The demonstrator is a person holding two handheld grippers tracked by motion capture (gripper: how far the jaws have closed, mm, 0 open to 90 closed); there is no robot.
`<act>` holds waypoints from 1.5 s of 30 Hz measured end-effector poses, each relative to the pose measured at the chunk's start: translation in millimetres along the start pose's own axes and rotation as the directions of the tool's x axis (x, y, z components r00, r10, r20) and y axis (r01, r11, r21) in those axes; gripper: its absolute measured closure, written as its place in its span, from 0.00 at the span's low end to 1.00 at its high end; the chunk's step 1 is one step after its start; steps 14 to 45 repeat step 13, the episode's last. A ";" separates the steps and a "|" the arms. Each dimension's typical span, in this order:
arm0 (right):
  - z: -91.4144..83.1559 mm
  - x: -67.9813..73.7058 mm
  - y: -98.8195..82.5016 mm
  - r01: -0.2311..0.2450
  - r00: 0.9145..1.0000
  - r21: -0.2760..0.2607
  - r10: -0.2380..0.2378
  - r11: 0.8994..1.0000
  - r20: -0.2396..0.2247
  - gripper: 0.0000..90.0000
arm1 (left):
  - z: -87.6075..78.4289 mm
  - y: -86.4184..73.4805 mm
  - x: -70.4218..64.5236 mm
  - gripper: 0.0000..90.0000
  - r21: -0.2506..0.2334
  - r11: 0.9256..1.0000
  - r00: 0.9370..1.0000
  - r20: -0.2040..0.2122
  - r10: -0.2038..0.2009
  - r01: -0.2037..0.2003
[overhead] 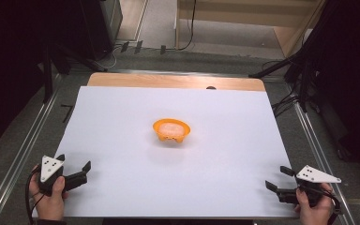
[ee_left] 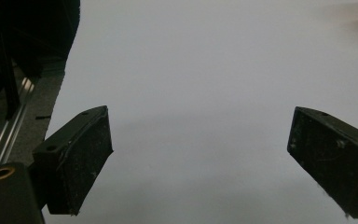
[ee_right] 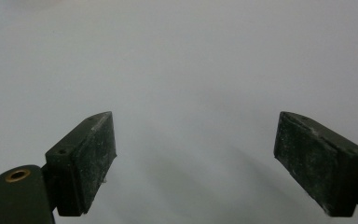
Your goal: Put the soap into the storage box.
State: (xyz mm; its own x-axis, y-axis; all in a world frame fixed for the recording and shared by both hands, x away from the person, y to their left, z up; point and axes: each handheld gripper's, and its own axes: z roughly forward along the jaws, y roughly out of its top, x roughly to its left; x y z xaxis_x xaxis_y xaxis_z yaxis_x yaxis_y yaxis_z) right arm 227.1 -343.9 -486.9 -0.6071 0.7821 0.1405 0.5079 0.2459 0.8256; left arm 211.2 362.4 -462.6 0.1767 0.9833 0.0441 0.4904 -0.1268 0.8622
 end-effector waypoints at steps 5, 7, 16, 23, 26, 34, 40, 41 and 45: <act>1.2 1.1 -0.2 0.010 1.000 0.011 -0.010 1.000 0.016 0.15 | 0.3 0.2 -0.1 0.07 0.005 1.000 1.000 -0.002 0.003 -0.003; 1.5 1.9 -0.2 0.009 1.000 0.013 -0.009 1.000 0.019 0.15 | 0.5 0.2 -0.1 0.07 0.004 1.000 1.000 -0.001 0.003 -0.003; 2.0 2.2 -0.3 0.011 1.000 0.014 -0.011 1.000 0.025 0.15 | 2.2 1.0 -0.4 0.07 0.021 1.000 1.000 -0.005 0.003 -0.003; 2.0 2.2 -0.3 0.011 1.000 0.014 -0.011 1.000 0.025 0.15 | 2.2 1.0 -0.4 0.07 0.021 1.000 1.000 -0.005 0.003 -0.003; 2.0 2.2 -0.3 0.011 1.000 0.014 -0.011 1.000 0.025 0.15 | 2.2 1.0 -0.4 0.07 0.021 1.000 1.000 -0.005 0.003 -0.003; 2.0 2.2 -0.3 0.011 1.000 0.014 -0.011 1.000 0.025 0.15 | 2.2 1.0 -0.4 0.07 0.021 1.000 1.000 -0.005 0.003 -0.003; 2.0 2.2 -0.3 0.011 1.000 0.014 -0.011 1.000 0.025 0.15 | 2.2 1.0 -0.4 0.07 0.021 1.000 1.000 -0.005 0.003 -0.003; 2.0 2.2 -0.3 0.011 1.000 0.014 -0.011 1.000 0.025 0.15 | 2.2 1.0 -0.4 0.07 0.021 1.000 1.000 -0.005 0.003 -0.003; 2.0 2.2 -0.3 0.011 1.000 0.014 -0.011 1.000 0.025 0.15 | 2.2 1.0 -0.4 0.07 0.021 1.000 1.000 -0.005 0.003 -0.003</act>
